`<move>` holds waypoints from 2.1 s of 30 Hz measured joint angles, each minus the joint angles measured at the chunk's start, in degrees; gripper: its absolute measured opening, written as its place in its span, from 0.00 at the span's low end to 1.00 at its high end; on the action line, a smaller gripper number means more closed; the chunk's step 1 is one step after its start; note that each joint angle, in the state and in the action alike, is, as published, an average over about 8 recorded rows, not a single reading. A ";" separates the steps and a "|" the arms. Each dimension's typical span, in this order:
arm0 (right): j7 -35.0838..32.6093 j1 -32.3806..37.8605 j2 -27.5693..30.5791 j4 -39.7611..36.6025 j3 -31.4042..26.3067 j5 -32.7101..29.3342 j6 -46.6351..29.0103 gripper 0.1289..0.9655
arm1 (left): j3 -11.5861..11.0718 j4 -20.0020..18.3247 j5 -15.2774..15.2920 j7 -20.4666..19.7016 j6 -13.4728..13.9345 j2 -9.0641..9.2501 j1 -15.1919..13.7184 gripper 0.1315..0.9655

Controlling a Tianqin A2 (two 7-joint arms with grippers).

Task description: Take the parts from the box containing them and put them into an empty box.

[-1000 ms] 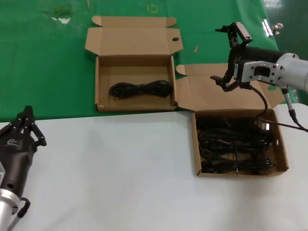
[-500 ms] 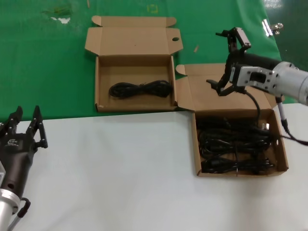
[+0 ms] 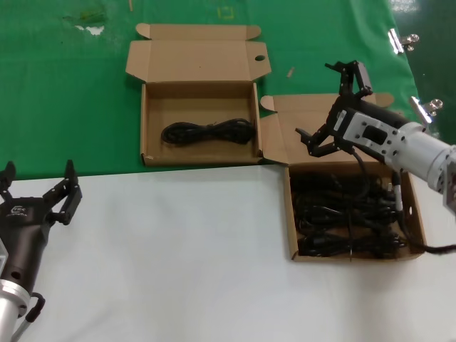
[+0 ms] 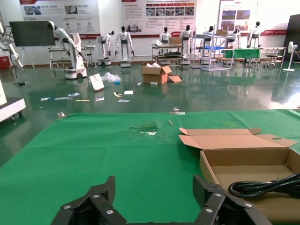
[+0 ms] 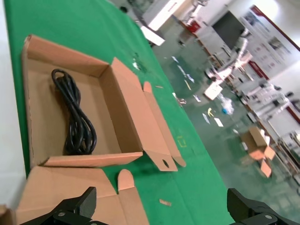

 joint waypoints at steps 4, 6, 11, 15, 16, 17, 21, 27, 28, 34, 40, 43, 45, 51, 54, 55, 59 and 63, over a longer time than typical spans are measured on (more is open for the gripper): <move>3.28 -3.23 -0.31 3.35 0.84 0.55 2.25 1.00 | 0.00 0.00 0.00 0.01 0.00 0.00 0.00 0.50; 4.90 -4.83 -0.46 5.01 1.25 0.82 3.37 1.00 | 0.00 0.00 0.00 0.02 0.00 0.00 0.00 0.57; 8.98 -8.88 -0.84 9.19 2.29 1.49 6.17 1.00 | 0.00 0.00 0.00 0.02 0.00 0.00 0.00 0.68; 12.26 -12.10 -1.15 12.54 3.13 2.04 8.42 1.00 | 0.00 0.00 0.00 0.02 0.00 0.00 0.00 0.79; 13.08 -12.92 -1.22 13.39 3.34 2.17 8.99 1.00 | 0.00 0.00 0.00 0.02 0.00 0.00 0.00 0.81; 13.91 -13.71 -1.30 14.24 3.55 2.31 9.56 1.00 | 0.00 0.00 0.00 0.02 0.00 0.00 0.00 0.84; 17.13 -16.91 -1.61 17.53 4.38 2.85 11.78 1.00 | 0.00 0.00 0.00 0.01 0.00 0.00 0.00 0.88; 22.04 -21.75 -2.06 22.55 5.63 3.66 15.15 1.00 | 0.00 0.00 0.00 0.01 0.00 0.00 0.00 0.96; 22.86 -22.56 -2.14 23.40 5.84 3.80 15.72 1.00 | 0.00 0.00 0.00 0.01 0.00 0.00 0.00 0.96; 27.77 -27.39 -2.60 28.45 7.09 4.62 19.11 1.00 | 0.00 0.00 0.00 0.01 0.00 0.00 0.00 0.99; 32.70 -32.23 -3.06 33.48 8.35 5.43 22.48 1.00 | 0.00 0.00 -0.01 0.01 0.00 0.00 0.00 1.00; 35.16 -34.64 -3.29 35.99 8.97 5.84 24.17 1.00 | 0.00 0.00 -0.01 0.01 0.00 0.00 0.00 1.00; 36.78 -36.24 -3.44 37.65 9.39 6.11 25.28 1.00 | 0.00 0.00 -0.01 0.01 0.00 0.00 0.00 1.00; 41.10 -40.49 -3.84 42.06 10.49 6.83 28.25 1.00 | 0.00 0.00 -0.01 0.01 0.00 0.00 0.00 1.00; 42.15 -41.51 -3.94 43.12 10.75 7.00 28.96 1.00 | 0.00 0.00 0.00 0.01 0.00 0.00 0.00 1.00; 42.29 -41.65 -3.95 43.27 10.79 7.02 29.06 1.00 | 0.00 0.00 0.00 0.01 0.00 0.00 0.00 1.00; 42.41 -41.77 -3.97 43.40 10.82 7.04 29.14 1.00 | 0.00 0.00 0.00 0.01 0.00 0.00 0.00 1.00; 42.43 -41.78 -3.97 43.41 10.82 7.05 29.15 1.00 | 0.00 0.00 -0.01 0.01 0.00 0.00 0.00 1.00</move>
